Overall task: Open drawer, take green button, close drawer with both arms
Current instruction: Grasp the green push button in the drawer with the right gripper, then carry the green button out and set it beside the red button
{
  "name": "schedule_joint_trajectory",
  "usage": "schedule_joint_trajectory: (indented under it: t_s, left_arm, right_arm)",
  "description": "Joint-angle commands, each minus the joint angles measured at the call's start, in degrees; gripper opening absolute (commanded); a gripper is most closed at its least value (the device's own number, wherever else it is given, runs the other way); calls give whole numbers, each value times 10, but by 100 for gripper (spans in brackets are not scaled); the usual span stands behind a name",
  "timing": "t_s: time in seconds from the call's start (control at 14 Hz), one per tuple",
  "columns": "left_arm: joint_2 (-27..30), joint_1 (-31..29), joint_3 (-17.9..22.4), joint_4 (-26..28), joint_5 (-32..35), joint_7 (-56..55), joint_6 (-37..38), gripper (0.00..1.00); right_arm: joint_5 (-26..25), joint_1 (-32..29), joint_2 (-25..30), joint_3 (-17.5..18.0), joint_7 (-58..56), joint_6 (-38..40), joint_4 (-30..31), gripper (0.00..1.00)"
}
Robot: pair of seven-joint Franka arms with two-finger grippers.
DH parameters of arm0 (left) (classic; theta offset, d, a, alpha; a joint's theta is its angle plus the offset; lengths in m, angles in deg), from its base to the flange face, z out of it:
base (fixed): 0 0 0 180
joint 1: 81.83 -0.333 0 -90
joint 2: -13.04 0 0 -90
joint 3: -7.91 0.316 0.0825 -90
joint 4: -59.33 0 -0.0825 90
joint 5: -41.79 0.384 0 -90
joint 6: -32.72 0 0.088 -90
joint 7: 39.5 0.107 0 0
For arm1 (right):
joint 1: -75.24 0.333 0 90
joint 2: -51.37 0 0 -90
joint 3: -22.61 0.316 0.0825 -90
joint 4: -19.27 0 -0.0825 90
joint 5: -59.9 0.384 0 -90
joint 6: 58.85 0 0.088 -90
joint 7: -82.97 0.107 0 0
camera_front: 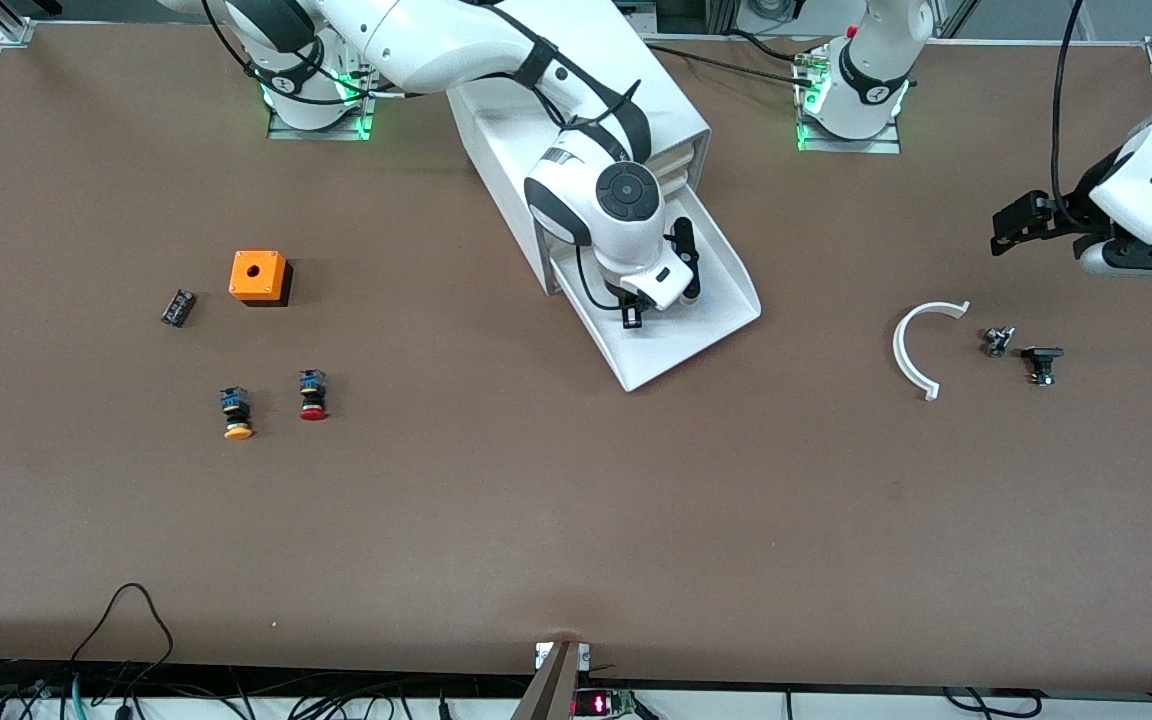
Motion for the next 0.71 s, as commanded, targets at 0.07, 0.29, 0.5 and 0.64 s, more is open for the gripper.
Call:
schedule_joint_trajectory:
  t_s: [0.07, 0.29, 0.5, 0.64]
  left_arm:
    - [-5, -1, 3, -16, -20, -2, 19, 100]
    - [-4, -1, 3, -18, -20, -3, 19, 100]
    - [-4, 0, 3, -19, -20, -3, 20, 100]
    - [-4, 0, 3, -20, -21, -3, 20, 100]
  right_arm:
    - [-14, 7, -5, -2, 62, 8, -23, 33]
    - [-14, 7, 40, -13, 154, 9, -25, 33]
    - [-3, -25, 80, -39, 197, 13, -19, 33]
    - [-2, -58, 108, -69, 205, 17, 19, 33]
